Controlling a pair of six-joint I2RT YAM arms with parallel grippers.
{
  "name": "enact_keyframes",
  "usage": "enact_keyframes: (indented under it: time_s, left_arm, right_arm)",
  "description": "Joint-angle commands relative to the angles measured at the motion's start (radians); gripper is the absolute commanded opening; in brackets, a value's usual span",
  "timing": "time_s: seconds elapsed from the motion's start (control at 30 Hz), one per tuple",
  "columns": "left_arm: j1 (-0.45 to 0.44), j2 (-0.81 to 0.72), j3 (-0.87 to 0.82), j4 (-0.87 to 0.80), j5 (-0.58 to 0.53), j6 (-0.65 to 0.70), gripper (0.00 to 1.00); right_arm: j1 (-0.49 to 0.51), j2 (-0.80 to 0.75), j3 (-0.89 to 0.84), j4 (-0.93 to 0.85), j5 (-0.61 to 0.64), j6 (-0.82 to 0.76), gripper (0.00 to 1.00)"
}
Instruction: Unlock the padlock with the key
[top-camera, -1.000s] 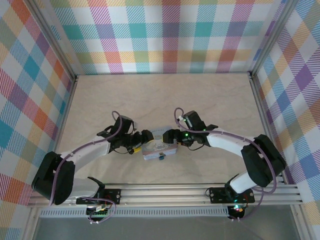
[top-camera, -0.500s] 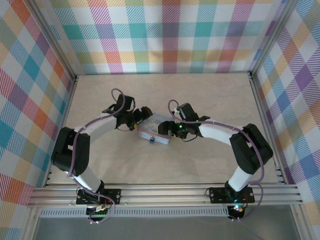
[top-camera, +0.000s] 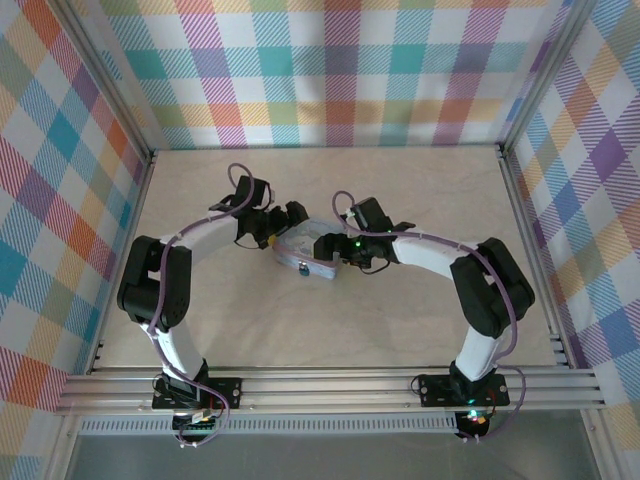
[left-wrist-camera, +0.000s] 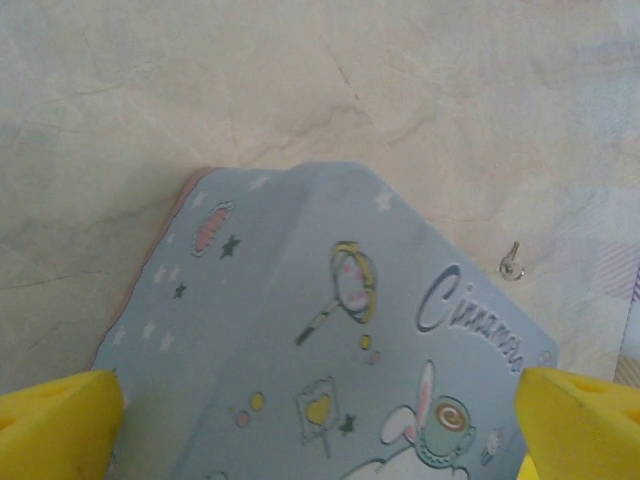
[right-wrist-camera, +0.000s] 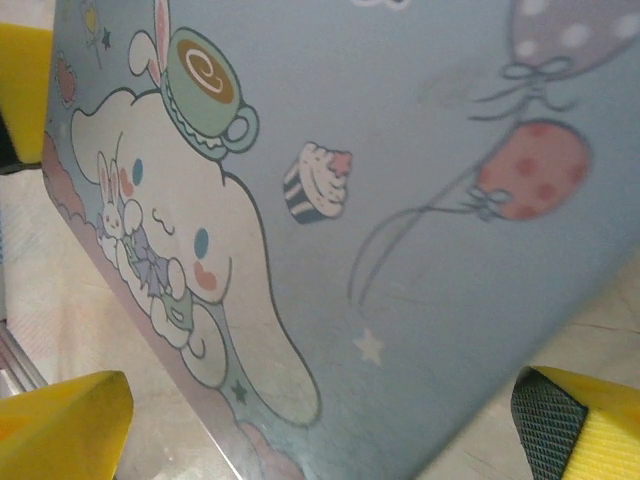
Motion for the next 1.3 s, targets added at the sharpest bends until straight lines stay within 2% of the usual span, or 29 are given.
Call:
enact_keyframes:
  time_s: [0.0, 0.2, 0.37, 0.57, 0.7, 0.9, 1.1, 1.27]
  left_arm:
    - [0.035, -0.080, 0.040, -0.098, -0.016, 0.075, 1.00]
    - [0.078, -0.263, -0.014, -0.157, -0.120, 0.134, 1.00]
    - [0.070, -0.455, -0.128, -0.151, -0.101, 0.142, 1.00]
    - [0.065, -0.679, -0.280, -0.218, -0.145, 0.143, 1.00]
    - [0.065, -0.775, -0.356, -0.273, -0.204, 0.133, 1.00]
    - [0.065, -0.822, -0.466, -0.241, -0.206, 0.074, 1.00]
    - [0.065, -0.794, -0.472, -0.223, -0.201, 0.074, 1.00]
    - [0.065, -0.776, -0.468, -0.225, -0.203, 0.085, 1.00]
  right_arm:
    - [-0.046, -0.105, -0.008, -0.092, 0.049, -0.055, 0.99]
    - [-0.143, -0.241, -0.039, -0.234, 0.112, -0.136, 1.00]
    - [-0.237, -0.291, -0.069, -0.260, 0.102, -0.152, 1.00]
    - [-0.310, -0.248, -0.043, -0.281, 0.104, -0.165, 0.99]
    - [-0.327, -0.157, 0.025, -0.317, 0.131, -0.182, 0.95]
    - [-0.329, 0.015, 0.191, -0.408, 0.196, -0.220, 0.87]
    - [-0.330, 0.129, 0.288, -0.420, 0.226, -0.226, 0.81]
    - [-0.329, 0.218, 0.369, -0.445, 0.206, -0.228, 0.68]
